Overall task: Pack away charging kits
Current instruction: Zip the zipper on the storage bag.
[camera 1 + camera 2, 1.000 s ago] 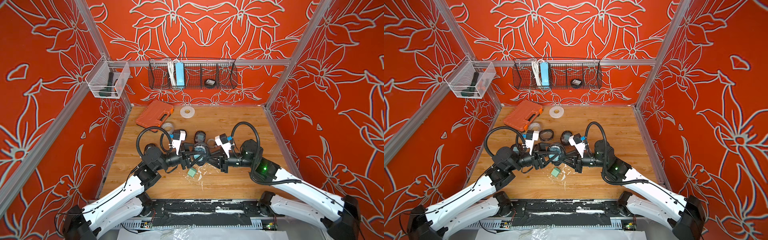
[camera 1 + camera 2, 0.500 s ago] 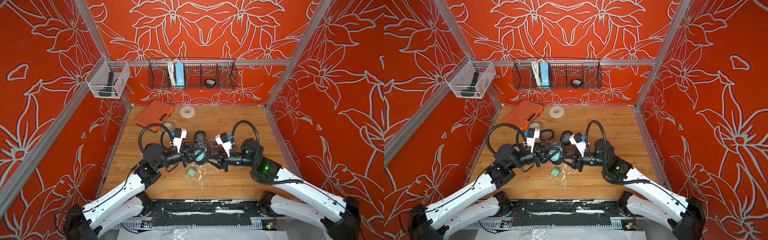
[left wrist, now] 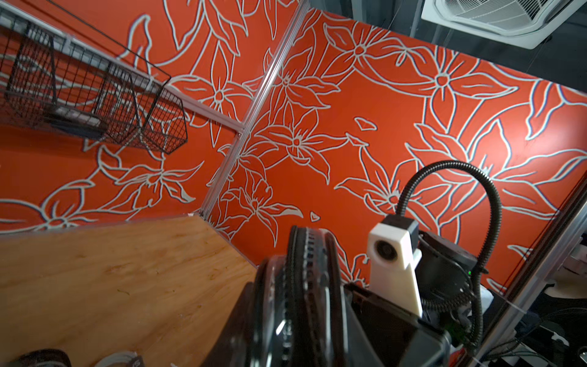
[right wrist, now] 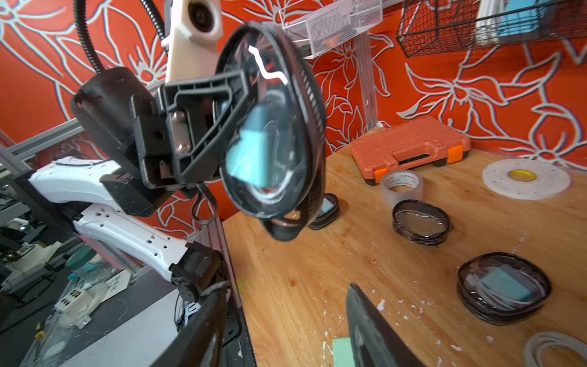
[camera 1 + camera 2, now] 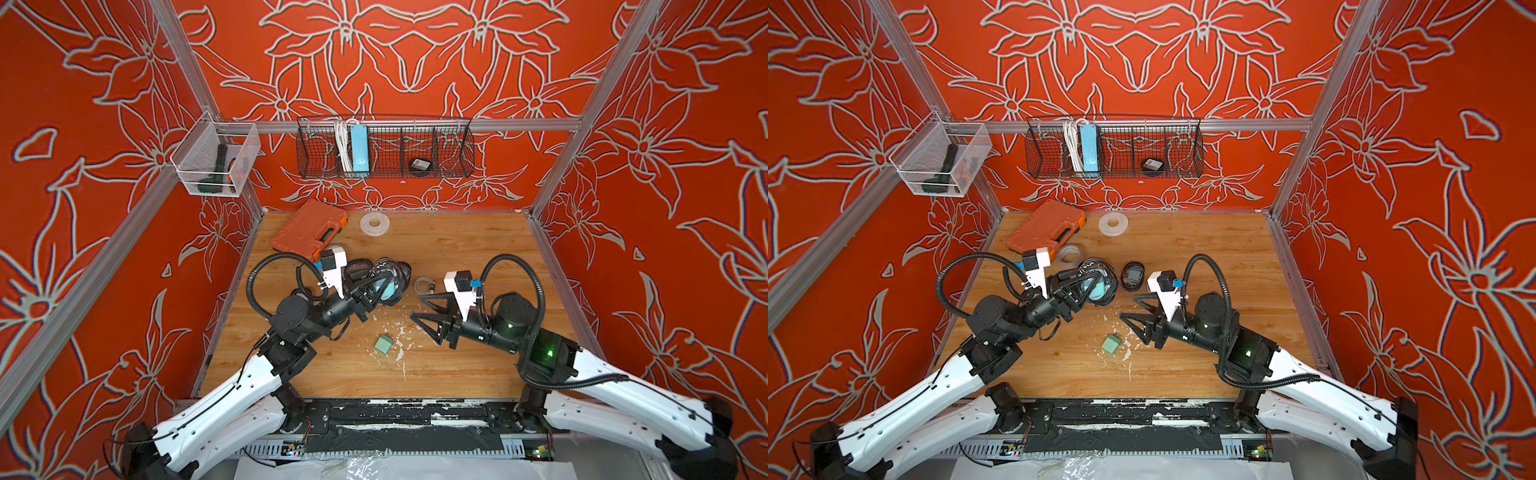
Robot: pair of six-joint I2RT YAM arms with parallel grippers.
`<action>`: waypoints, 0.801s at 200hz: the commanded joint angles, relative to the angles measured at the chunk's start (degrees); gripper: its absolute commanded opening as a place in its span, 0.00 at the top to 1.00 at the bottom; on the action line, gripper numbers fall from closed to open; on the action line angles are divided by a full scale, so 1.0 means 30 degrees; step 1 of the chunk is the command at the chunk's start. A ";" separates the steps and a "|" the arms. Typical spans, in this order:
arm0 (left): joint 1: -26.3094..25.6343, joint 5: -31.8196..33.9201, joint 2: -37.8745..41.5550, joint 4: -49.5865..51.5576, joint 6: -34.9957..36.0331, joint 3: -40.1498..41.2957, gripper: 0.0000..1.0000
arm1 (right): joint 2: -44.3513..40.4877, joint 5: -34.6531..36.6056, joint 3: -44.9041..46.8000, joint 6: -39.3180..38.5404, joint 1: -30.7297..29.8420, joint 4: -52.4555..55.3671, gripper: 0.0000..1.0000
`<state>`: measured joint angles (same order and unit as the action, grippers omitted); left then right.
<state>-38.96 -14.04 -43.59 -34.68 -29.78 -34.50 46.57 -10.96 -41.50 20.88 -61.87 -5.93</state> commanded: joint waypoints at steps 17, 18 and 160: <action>-0.0021 0.0485 0.0724 -0.3563 0.0544 -0.0443 1.00 | 0.1104 0.2573 -0.0199 -0.3440 -0.2152 -0.3546 0.44; -0.0021 0.0459 0.0728 -0.3590 0.0533 -0.0448 1.00 | 0.1170 0.2542 -0.0244 -0.3472 -0.2176 -0.3582 0.44; -0.0050 0.0590 0.0707 -0.3851 0.0437 -0.0526 1.00 | 0.6071 0.2574 -0.4010 -0.3975 -0.2627 -0.5695 0.68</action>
<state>-39.00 -12.93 -41.85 -43.11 -29.21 -36.21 65.01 -3.44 -51.99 9.52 -69.47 -20.16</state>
